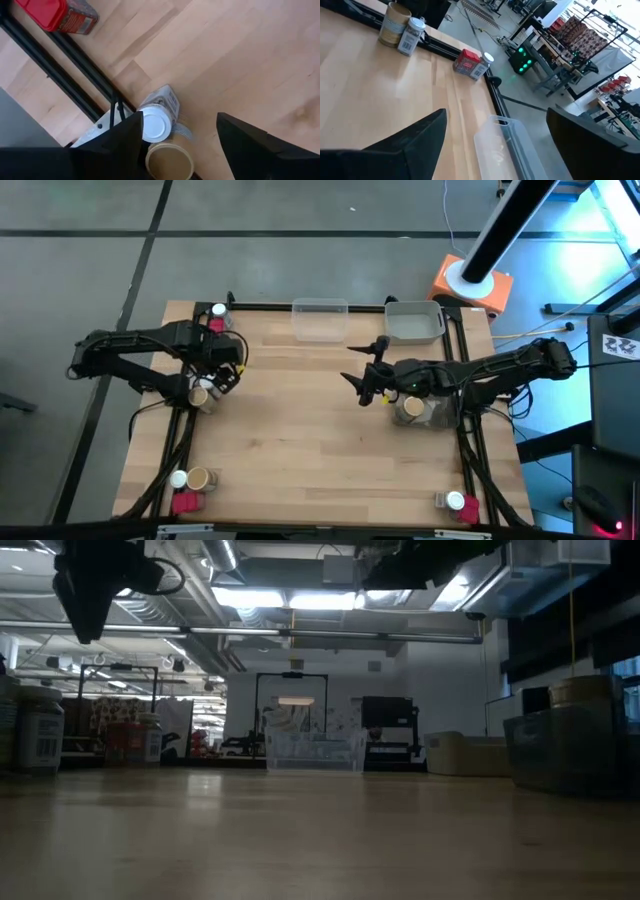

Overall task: Sort spices by type
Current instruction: Put the middle left white seasoning bottle into the left transparent bin

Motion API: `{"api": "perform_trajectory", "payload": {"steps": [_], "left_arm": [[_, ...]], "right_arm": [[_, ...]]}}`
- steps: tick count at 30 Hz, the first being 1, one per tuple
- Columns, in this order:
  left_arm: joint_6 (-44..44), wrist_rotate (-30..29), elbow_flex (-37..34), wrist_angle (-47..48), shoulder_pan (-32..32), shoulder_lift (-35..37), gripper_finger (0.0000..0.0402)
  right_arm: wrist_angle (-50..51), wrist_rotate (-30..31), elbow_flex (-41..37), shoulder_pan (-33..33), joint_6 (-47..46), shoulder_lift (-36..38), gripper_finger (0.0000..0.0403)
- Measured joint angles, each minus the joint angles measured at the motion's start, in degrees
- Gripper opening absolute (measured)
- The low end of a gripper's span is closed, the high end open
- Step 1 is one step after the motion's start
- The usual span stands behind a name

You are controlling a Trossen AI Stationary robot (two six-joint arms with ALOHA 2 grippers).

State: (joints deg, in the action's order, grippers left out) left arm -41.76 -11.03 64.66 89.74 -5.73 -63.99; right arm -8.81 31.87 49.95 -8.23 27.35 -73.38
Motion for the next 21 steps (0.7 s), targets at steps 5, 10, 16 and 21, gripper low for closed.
{"api": "perform_trajectory", "payload": {"steps": [5, 10, 16, 21], "left_arm": [[-1.54, 0.08, -1.51, 0.29, 0.55, -0.80, 0.0233], [-1.42, 2.02, -4.27, 0.30, 0.54, -2.15, 0.0225], [-1.94, 2.08, -6.36, 0.32, 0.54, -2.60, 0.0223], [-2.65, 2.09, -8.26, 0.27, 0.54, -2.58, 0.0223]], "right_arm": [[0.12, -0.01, 0.00, 0.00, -0.63, 0.00, 0.0342], [2.09, -0.61, 0.00, 0.00, -2.18, 0.00, 0.0342], [2.26, -1.10, 0.00, 0.00, -3.44, 0.00, 0.0342], [2.51, -1.81, 0.00, 0.00, -3.61, 0.00, 0.0342]]}}
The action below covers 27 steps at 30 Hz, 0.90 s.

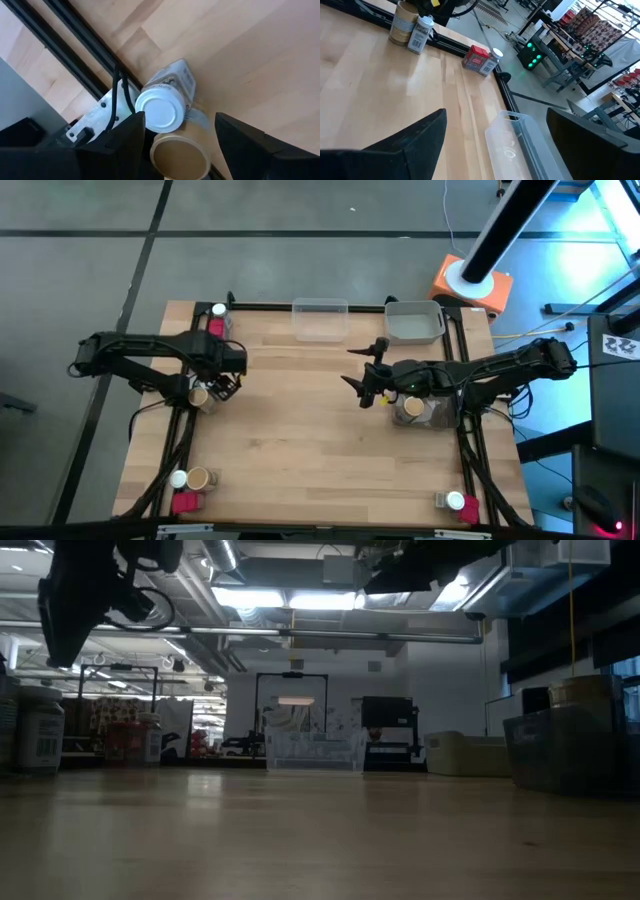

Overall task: Sort spices by type
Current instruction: Put the middle left white seasoning bottle into the left transparent bin

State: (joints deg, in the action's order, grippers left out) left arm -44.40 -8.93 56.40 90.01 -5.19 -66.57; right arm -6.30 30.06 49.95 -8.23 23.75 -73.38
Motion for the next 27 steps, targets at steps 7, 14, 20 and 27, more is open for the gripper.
{"api": "perform_trajectory", "payload": {"steps": [7, 14, 20, 27], "left_arm": [[-0.18, -0.02, -3.59, -0.08, 0.00, 0.04, 0.0223], [-0.20, -0.06, -7.45, -1.44, -0.17, 0.04, 0.0223], [-0.24, -0.82, -9.93, -3.20, -0.20, 0.07, 0.0223], [0.02, -1.69, -10.53, -3.92, -0.22, 0.09, 0.0223]], "right_arm": [[0.04, -0.14, 0.00, 0.00, -0.66, 0.00, 0.0342], [0.01, -0.15, 0.00, 0.00, -0.63, 0.00, 0.0342], [-0.03, -0.14, 0.00, 0.00, -0.61, 0.00, 0.0342], [-0.01, -0.15, 0.00, 0.00, -0.59, 0.00, 0.0342]]}}
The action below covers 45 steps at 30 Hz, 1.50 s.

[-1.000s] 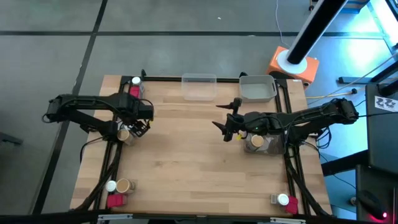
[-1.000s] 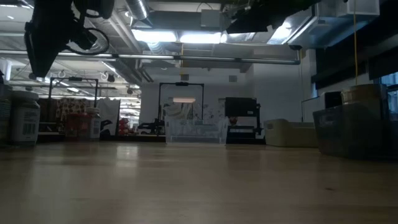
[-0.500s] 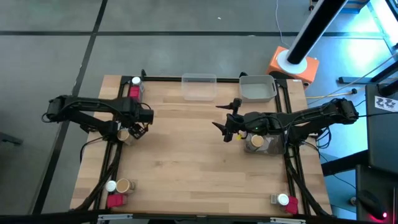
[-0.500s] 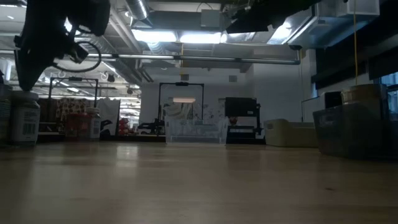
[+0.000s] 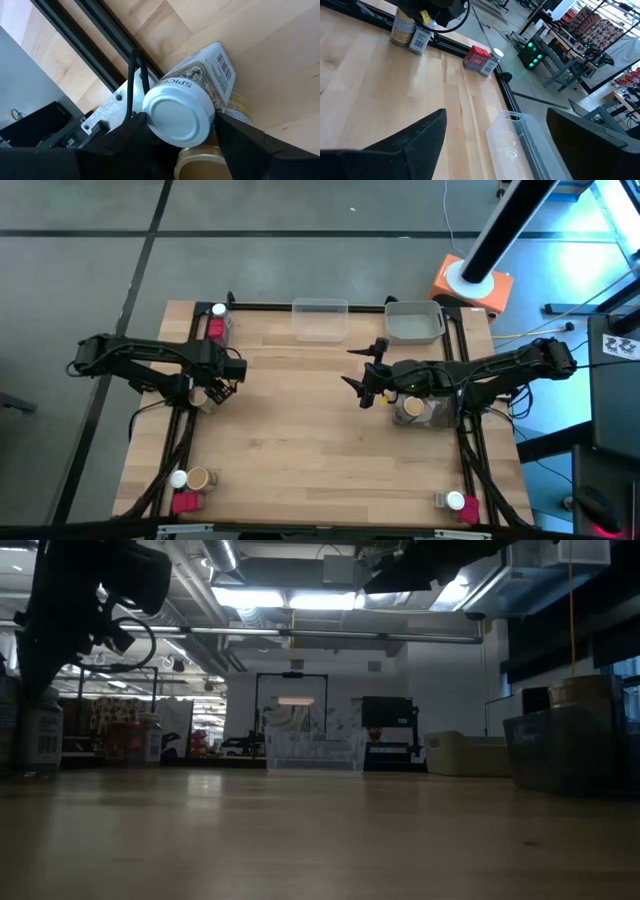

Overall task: Sort spices by type
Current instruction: Put the middle left white seasoning bottle into the left transparent bin

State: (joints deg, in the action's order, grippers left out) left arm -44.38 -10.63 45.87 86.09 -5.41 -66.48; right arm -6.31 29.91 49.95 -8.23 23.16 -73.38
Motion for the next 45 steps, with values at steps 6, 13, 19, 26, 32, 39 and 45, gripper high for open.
{"api": "perform_trajectory", "payload": {"steps": [6, 13, 19, 26, 32, 39, 45], "left_arm": [[1.03, 0.09, 0.00, -0.08, 0.00, 0.00, 0.0223], [0.85, 1.26, 1.94, -1.29, 0.11, -0.02, 0.0223], [0.94, 1.83, 4.80, -3.14, 0.14, -0.11, 0.0223], [2.94, 1.92, 4.94, -1.68, 0.13, -0.11, 0.0223], [3.39, 1.77, 4.94, -1.60, -0.39, 0.02, 0.0234], [3.26, 1.10, 4.93, -2.42, -0.37, 0.13, 0.0268], [4.02, 0.87, 2.71, -6.59, -0.37, 0.11, 0.0271]], "right_arm": [[0.01, 0.00, 0.00, 0.00, 0.00, 0.00, 0.0342], [-0.01, -0.02, 0.00, 0.00, 0.02, 0.00, 0.0342], [0.01, -0.02, 0.00, 0.00, 0.04, 0.00, 0.0342], [0.03, -0.02, 0.00, 0.00, 0.04, 0.00, 0.0342], [0.09, -0.02, 0.00, 0.00, 0.06, 0.01, 0.0342], [0.22, -0.02, 0.00, 0.00, 0.04, 0.00, 0.0342], [0.44, -0.02, 0.00, 0.00, 0.04, 0.00, 0.0342]]}}
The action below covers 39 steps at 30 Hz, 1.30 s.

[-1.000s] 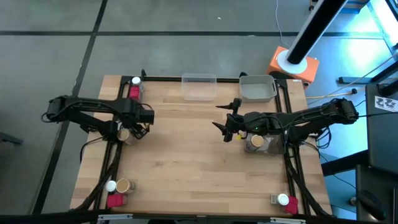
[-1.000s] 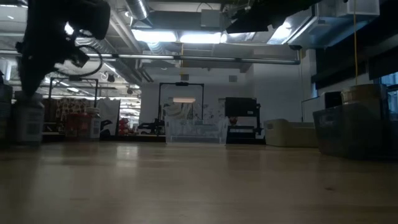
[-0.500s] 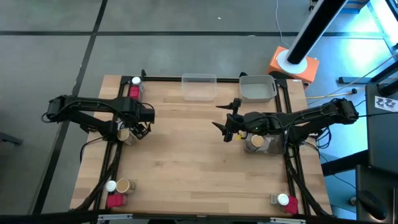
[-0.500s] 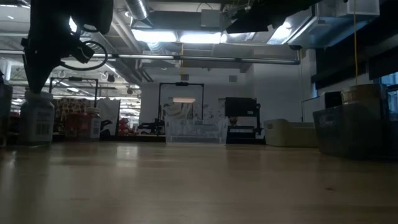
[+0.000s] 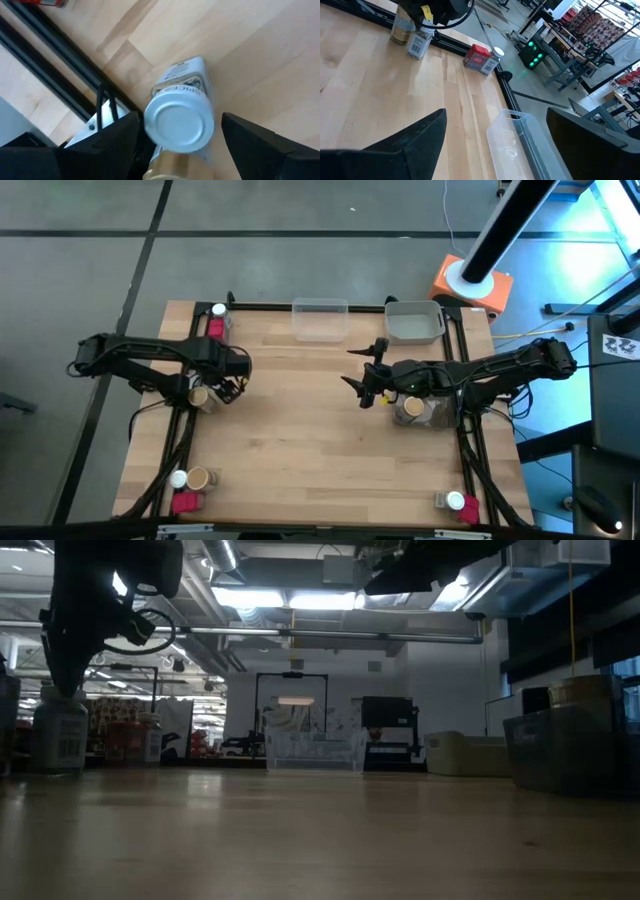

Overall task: Sort spices by type
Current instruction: Put the middle left white seasoning bottle into the left transparent bin

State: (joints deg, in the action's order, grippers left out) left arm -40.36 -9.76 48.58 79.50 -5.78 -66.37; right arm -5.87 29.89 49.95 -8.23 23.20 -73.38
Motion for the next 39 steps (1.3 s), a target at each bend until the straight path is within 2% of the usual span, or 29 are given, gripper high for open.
{"api": "perform_trajectory", "payload": {"steps": [9, 18, 22, 33, 39], "left_arm": [[0.71, 2.07, -3.81, -3.96, 0.02, 0.00, 0.0269], [3.08, 3.63, -3.83, -6.85, 0.15, 0.11, 0.0192], [5.35, 3.38, -3.45, -7.85, 0.16, 0.03, 0.0190], [10.45, 1.31, 5.14, -13.01, 0.15, -0.02, 0.0191], [15.98, -1.96, 11.05, -17.30, 0.06, -0.11, 0.0192]], "right_arm": [[0.00, 0.00, 0.00, 0.00, 0.00, 0.00, 0.0342], [-0.24, 0.00, 0.00, 0.00, 0.00, 0.00, 0.0342], [-0.24, 0.01, 0.00, 0.00, 0.00, 0.00, 0.0342], [-0.44, 0.02, 0.00, 0.00, 0.02, 0.00, 0.0342], [-0.66, 0.02, 0.00, 0.00, 0.60, 0.00, 0.0342]]}}
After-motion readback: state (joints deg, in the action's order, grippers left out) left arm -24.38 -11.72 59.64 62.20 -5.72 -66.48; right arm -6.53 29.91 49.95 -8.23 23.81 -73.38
